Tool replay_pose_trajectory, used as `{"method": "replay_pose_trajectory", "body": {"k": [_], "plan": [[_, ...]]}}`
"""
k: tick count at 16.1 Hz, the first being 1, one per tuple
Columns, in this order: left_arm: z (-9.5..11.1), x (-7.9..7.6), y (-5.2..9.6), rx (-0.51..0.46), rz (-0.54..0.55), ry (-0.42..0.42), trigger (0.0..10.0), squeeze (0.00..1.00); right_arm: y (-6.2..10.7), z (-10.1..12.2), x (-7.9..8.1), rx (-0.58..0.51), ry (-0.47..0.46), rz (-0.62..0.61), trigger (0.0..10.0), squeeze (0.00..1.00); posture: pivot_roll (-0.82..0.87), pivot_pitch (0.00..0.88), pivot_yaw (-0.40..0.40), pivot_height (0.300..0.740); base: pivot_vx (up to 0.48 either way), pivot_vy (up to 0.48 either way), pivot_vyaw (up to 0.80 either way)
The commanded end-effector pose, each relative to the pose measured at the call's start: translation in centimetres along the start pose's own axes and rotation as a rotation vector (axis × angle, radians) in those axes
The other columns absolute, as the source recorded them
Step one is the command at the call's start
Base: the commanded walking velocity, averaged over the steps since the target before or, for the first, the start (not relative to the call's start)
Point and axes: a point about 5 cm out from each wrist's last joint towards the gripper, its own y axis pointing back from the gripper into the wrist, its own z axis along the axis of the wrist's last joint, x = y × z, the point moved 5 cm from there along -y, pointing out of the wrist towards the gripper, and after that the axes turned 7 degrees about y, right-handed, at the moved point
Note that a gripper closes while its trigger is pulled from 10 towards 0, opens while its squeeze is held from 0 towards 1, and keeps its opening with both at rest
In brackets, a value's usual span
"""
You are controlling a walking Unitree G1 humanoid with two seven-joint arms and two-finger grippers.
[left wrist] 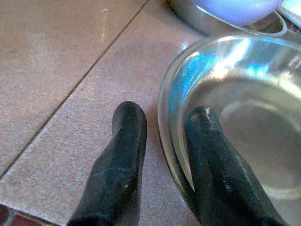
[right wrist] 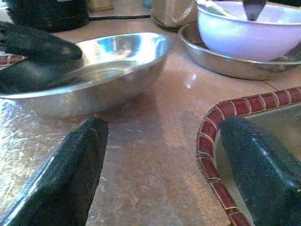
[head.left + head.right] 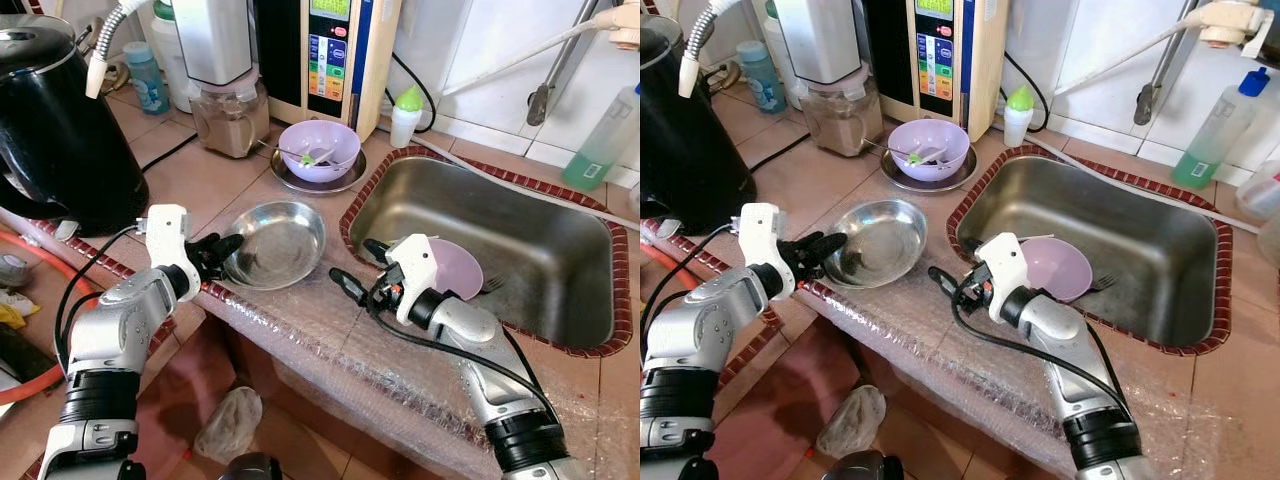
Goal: Kitchen organization
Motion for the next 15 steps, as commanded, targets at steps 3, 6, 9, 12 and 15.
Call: {"method": "replay_pose_trajectory", "body": {"k": [3, 6, 9, 12, 15], "plan": [[-1.3, -0.3, 0.2, 0.030, 0.003, 0.002, 0.0, 0.00, -0.1, 0.1, -0.5, 0.004, 0.011, -0.024, 10.0, 0.00, 0.02, 0.000, 0.020, 0.740, 0.000, 0.000, 0.00], [-1.0, -0.1, 0.3, 0.010, 0.015, -0.004, 0.0, 0.00, -0.1, -0.1, -0.5, 0.007, 0.007, -0.033, 10.0, 0.00, 0.02, 0.000, 0.020, 0.740, 0.000, 0.000, 0.00], [0.2, -0.1, 0.2, -0.062, 0.040, -0.017, 0.0, 0.00, -0.3, 0.3, -0.9, -0.010, -0.030, -0.051, 10.0, 0.00, 0.02, 0.000, 0.023, 0.740, 0.000, 0.000, 0.00], [1.9, -0.9, 0.3, -0.203, 0.046, -0.042, 0.0, 0.00, -0.3, 1.3, -2.5, -0.073, -0.206, -0.139, 10.0, 0.00, 0.02, 0.000, 0.026, 0.740, 0.000, 0.000, 0.00], [3.1, -2.7, 0.5, -0.302, -0.009, -0.115, 0.0, 0.00, -0.8, 1.7, -2.6, -0.104, -0.319, -0.157, 10.0, 0.00, 0.02, 0.000, 0.025, 0.740, 0.000, 0.000, 0.00]]}}
